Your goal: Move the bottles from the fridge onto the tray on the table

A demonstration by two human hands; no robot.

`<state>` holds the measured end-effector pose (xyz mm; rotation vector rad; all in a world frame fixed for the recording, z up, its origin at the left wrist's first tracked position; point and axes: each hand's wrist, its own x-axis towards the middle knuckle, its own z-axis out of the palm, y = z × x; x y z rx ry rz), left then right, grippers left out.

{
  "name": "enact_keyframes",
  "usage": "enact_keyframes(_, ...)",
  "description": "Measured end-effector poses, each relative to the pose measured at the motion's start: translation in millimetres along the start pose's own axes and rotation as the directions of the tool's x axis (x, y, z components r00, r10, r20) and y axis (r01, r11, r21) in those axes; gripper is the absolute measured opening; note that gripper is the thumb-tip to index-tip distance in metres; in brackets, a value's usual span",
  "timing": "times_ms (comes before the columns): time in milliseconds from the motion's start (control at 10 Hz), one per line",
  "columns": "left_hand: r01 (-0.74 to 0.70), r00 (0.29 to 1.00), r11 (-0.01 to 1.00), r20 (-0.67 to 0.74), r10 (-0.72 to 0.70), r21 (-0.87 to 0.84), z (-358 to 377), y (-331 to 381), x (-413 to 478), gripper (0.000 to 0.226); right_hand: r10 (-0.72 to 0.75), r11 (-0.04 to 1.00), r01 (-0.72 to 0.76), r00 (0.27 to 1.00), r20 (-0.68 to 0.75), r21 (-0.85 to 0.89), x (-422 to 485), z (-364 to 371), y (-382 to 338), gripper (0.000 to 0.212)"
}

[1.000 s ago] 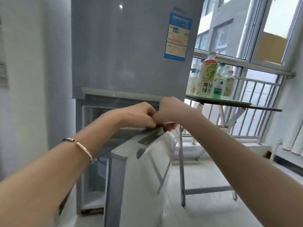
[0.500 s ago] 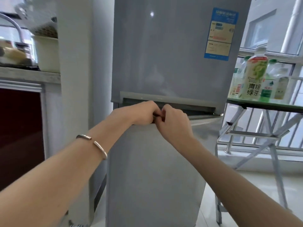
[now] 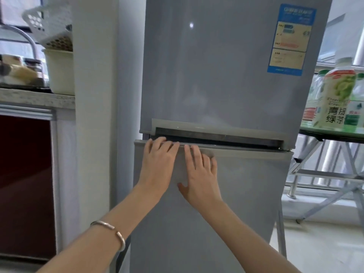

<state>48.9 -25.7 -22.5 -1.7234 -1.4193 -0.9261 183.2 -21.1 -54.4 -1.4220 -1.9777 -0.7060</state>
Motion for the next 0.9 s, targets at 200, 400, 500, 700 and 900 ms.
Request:
enact_keyframes(200, 0.099, 0.988, 0.994, 0.114, -0.103, 0.044, 31.7, -0.1, 6.2, 0.074, 0.04, 0.997, -0.038, 0.999, 0.035, -0.063, 22.0, 22.5, -4.5, 0.112)
enact_keyframes(400, 0.072, 0.994, 0.997, 0.085, -0.073, 0.01, 42.2, -6.8, 5.4, 0.08, 0.045, 0.998, -0.043, 0.998, 0.047, -0.053, 26.4, 38.6, -6.3, 0.117)
enact_keyframes(500, 0.073, 0.994, 0.997, 0.076, -0.073, 0.004, 45.3, -6.5, 3.4, 0.082, 0.047, 0.997, -0.044, 0.998, 0.052, -0.068, 27.6, 36.4, -8.8, 0.119)
enact_keyframes(700, 0.147, 0.974, 0.985, 0.185, -0.129, -0.087, 30.7, -0.5, 6.0, 0.072, 0.008, 1.0, -0.01, 0.989, 0.15, 0.006, 26.8, 14.9, 1.2, 0.108)
enact_keyframes(900, 0.234, 0.928, 0.722, -0.073, -0.366, -0.651, -44.6, -33.5, 35.3, 0.05, 0.09, 0.874, 0.049, 0.962, -0.26, 0.484, 1.7, -67.5, 54.1, 0.075)
